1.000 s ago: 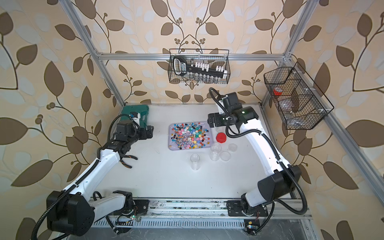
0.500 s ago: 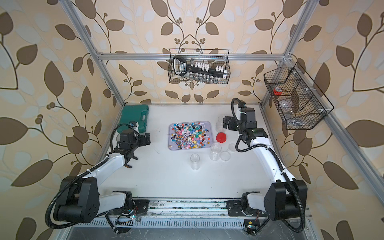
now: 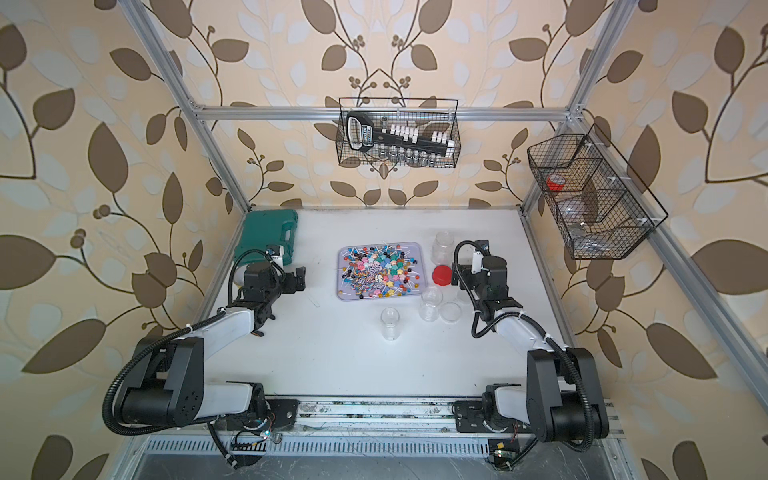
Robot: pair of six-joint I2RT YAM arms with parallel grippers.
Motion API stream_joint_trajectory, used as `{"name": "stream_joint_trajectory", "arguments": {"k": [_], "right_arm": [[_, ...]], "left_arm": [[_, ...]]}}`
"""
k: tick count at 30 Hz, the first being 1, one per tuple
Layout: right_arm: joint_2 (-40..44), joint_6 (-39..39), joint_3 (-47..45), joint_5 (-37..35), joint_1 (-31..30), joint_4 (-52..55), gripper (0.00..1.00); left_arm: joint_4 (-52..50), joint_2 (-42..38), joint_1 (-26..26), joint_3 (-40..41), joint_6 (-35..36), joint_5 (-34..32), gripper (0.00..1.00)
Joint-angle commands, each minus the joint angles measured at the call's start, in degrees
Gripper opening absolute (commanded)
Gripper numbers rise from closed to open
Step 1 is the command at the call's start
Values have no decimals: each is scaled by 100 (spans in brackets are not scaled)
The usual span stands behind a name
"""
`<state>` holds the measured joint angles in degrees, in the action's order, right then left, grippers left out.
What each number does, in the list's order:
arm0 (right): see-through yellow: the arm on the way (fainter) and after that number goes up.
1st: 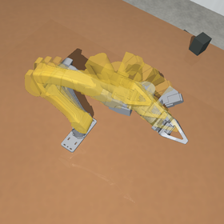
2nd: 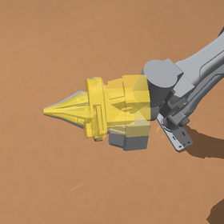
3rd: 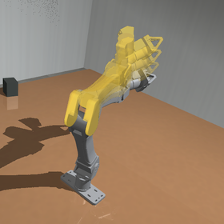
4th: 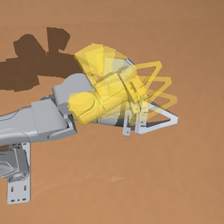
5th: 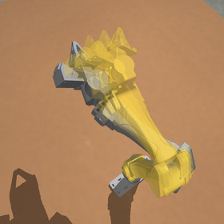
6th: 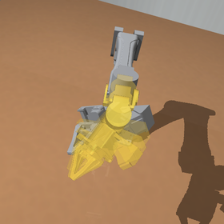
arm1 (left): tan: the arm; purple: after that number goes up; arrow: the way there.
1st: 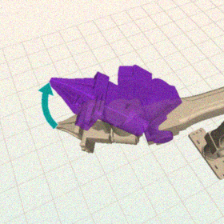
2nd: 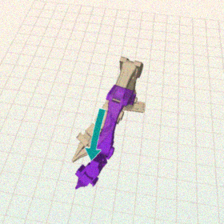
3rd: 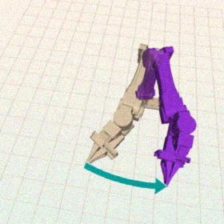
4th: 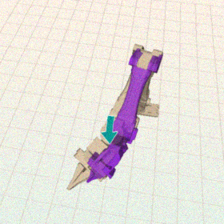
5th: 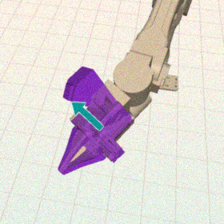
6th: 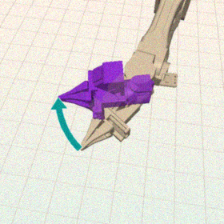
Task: Pour the candies out of the jar
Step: Reset both arms
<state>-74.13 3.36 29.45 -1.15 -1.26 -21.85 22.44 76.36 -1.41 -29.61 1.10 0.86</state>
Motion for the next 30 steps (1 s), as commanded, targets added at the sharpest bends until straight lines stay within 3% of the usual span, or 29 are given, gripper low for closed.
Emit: {"name": "stream_joint_trajectory", "arguments": {"k": [1, 6, 9, 16, 30], "right_arm": [[-111, -85, -407, -324, 25, -1476, 99], [-373, -96, -673, -469, 75, -2205, 99], [-498, -11, -903, -394, 166, -2591, 99], [-1219, -1, -1670, -152, 254, -4580, 99], [-1138, -1, -1609, -17, 325, -4294, 99]], "left_arm": [[289, -34, -24, 70, 174, 234, 99], [1564, 502, -30, 669, 195, 262, 99], [1646, 805, -34, 596, 199, 223, 99], [1710, 952, 16, 580, 26, 19, 99], [1714, 934, 60, 583, 4, 72, 99]]}}
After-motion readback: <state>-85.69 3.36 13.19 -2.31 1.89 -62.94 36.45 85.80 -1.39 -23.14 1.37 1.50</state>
